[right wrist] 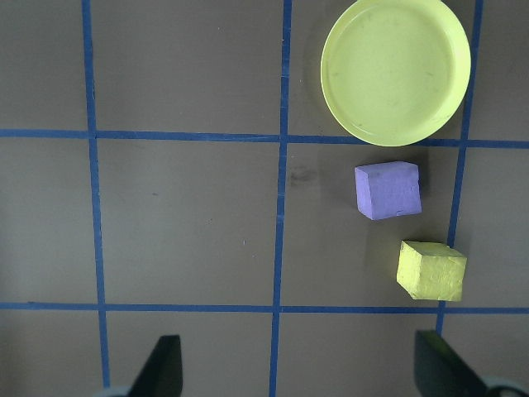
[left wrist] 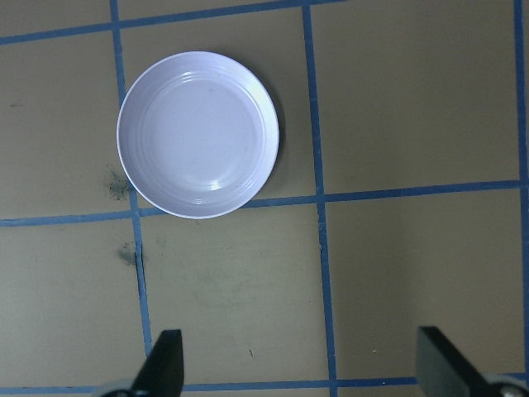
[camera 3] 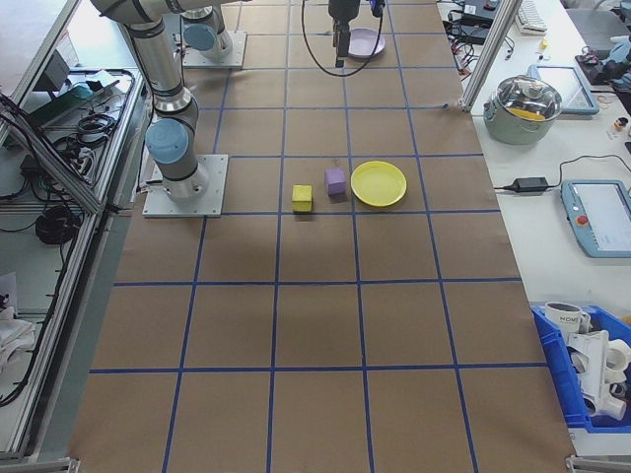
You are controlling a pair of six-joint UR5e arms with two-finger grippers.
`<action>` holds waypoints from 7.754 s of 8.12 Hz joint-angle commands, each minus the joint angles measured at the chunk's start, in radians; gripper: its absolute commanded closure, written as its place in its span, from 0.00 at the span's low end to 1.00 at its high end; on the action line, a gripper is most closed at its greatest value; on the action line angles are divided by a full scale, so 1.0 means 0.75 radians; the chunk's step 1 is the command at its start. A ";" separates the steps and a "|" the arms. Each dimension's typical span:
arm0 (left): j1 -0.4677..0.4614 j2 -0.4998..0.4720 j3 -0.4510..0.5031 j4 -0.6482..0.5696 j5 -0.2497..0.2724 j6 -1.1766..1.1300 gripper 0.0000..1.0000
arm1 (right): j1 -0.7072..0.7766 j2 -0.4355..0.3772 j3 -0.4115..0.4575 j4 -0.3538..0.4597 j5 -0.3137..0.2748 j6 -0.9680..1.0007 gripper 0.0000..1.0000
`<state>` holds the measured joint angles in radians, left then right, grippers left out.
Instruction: Sort blocks by color into plates
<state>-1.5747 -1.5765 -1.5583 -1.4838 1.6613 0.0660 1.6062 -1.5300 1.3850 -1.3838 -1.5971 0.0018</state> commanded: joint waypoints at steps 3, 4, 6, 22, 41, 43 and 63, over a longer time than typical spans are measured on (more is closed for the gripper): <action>-0.001 -0.021 0.014 0.001 -0.002 0.000 0.00 | -0.035 0.011 0.014 -0.010 -0.002 -0.075 0.00; -0.001 -0.015 0.016 0.001 0.000 0.000 0.00 | -0.098 0.027 0.057 -0.042 0.000 -0.131 0.00; 0.003 -0.001 0.002 0.001 0.002 0.002 0.00 | -0.253 0.046 0.312 -0.233 -0.062 -0.335 0.00; 0.007 -0.007 0.002 0.005 -0.002 0.000 0.00 | -0.522 0.283 0.839 -0.568 -0.349 -0.455 0.60; 0.011 -0.007 0.002 0.005 0.000 0.000 0.00 | -0.280 0.537 0.210 -0.241 -0.118 -0.403 0.01; 0.011 -0.005 -0.002 0.005 0.000 0.000 0.00 | -0.284 0.522 0.402 -0.451 -0.299 -0.526 0.08; -0.001 0.001 -0.017 0.011 -0.006 0.000 0.00 | 0.719 0.587 0.223 -0.571 0.297 0.707 0.64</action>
<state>-1.5740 -1.5825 -1.5651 -1.4781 1.6589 0.0656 1.9887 -1.1908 1.5864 -1.6977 -1.3906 0.4511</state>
